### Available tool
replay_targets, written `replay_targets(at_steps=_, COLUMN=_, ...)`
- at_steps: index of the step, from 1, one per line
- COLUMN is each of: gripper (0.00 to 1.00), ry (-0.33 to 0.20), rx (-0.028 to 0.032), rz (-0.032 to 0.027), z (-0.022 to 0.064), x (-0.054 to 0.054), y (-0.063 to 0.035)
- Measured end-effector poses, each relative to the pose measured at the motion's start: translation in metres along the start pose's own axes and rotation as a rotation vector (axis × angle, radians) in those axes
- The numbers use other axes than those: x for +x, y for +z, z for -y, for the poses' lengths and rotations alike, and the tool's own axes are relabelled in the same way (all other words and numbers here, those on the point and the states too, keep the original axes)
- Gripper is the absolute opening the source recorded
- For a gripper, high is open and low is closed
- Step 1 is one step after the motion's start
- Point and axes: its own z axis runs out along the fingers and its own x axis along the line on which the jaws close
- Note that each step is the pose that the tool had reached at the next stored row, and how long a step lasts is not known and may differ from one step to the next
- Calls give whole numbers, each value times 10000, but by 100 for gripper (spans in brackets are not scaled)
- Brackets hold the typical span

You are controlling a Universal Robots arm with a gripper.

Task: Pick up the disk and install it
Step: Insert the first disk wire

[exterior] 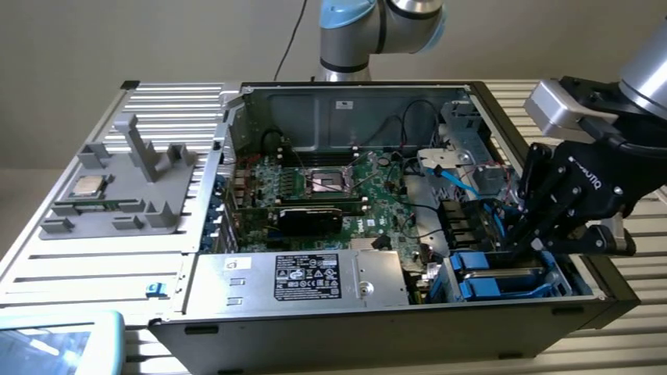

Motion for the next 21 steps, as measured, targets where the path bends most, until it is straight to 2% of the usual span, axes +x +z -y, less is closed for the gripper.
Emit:
replay_targets(at_steps=5, gripper=24, ry=3, rx=4, rz=-10, z=6, x=1, y=-193)
replay_targets(at_steps=8, gripper=24, ry=10, rx=19, rz=-48, z=-4, x=2, y=-285)
replay_targets(at_steps=10, gripper=24, ry=18, rx=26, rz=-100, z=-13, x=2, y=-347)
replay_targets(at_steps=16, gripper=24, ry=51, rx=47, rz=-305, z=-51, x=-35, y=-531)
replay_targets(at_steps=19, gripper=24, ry=69, rx=76, rz=-404, z=-96, x=-66, y=-577)
replay_targets(at_steps=21, gripper=24, ry=70, rx=97, rz=-419, z=-112, x=-75, y=-575)
